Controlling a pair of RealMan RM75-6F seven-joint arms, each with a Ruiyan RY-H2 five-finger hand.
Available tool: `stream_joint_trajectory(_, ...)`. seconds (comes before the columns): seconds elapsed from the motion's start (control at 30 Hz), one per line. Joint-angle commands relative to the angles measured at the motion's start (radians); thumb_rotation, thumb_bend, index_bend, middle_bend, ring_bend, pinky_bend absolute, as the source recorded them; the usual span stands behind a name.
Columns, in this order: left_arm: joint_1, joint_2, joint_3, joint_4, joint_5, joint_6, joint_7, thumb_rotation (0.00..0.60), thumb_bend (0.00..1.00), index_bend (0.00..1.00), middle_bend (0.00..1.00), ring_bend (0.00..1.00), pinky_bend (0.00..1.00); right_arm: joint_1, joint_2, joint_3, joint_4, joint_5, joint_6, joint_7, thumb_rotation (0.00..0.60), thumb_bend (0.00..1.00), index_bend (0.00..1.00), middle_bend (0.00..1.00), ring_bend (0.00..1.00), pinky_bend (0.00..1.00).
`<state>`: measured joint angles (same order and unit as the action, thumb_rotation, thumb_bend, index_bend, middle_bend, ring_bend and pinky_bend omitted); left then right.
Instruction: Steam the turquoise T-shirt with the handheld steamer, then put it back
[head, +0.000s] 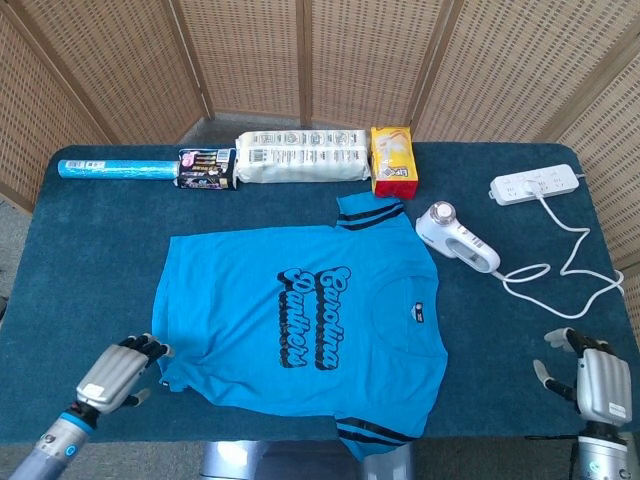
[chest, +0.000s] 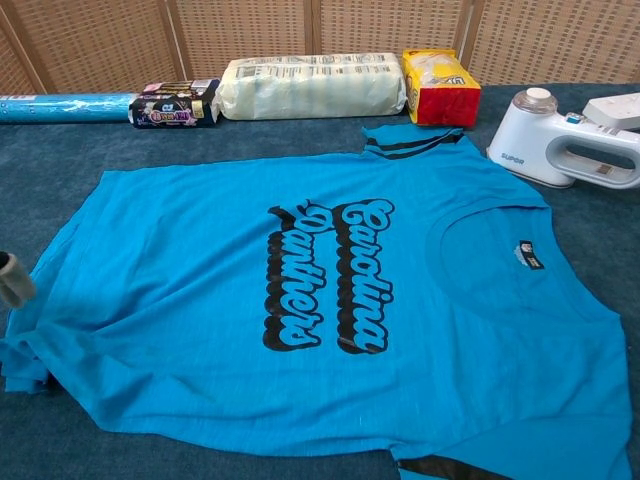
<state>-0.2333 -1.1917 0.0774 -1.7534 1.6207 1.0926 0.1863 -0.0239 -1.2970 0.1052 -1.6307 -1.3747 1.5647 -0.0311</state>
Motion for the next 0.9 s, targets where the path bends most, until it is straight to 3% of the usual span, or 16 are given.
stream_joint_trajectory(0.03, -0.036, -0.039, -0.016, 0.01, -0.01, -0.039, 0.018, 0.6, 0.22, 0.29, 0.34, 0.22, 0.29, -0.002, 0.002, 0.0, -0.002, 0.001, 0.001, -0.001, 0.6, 0.29, 0.44, 0.48, 0.47, 0.36)
stream_joint_trajectory(0.2, -0.069, -0.088, -0.02, 0.028, -0.025, -0.083, 0.045, 0.6, 0.24, 0.29, 0.34, 0.22, 0.29, -0.008, 0.005, 0.004, -0.007, 0.003, 0.008, 0.003, 0.6, 0.29, 0.44, 0.48, 0.47, 0.36)
stream_joint_trajectory(0.43, -0.1, -0.111, 0.003, 0.031, -0.005, -0.116, 0.081, 0.6, 0.39, 0.32, 0.35, 0.25, 0.3, -0.012, 0.004, 0.005, -0.008, 0.002, 0.011, 0.007, 0.6, 0.29, 0.44, 0.48, 0.47, 0.36)
stream_joint_trajectory(0.63, -0.091, -0.116, 0.022, 0.049, 0.015, -0.077, 0.077, 0.6, 0.44, 0.41, 0.43, 0.34, 0.43, -0.011, 0.001, 0.009, -0.006, 0.005, 0.007, 0.014, 0.6, 0.29, 0.44, 0.48, 0.47, 0.36)
stream_joint_trajectory(0.9, -0.098, -0.136, 0.035, 0.069, 0.005, -0.087, 0.096, 0.6, 0.52, 0.46, 0.46, 0.37, 0.48, -0.008, -0.003, 0.012, -0.003, 0.003, 0.001, 0.016, 0.6, 0.29, 0.44, 0.48, 0.47, 0.36)
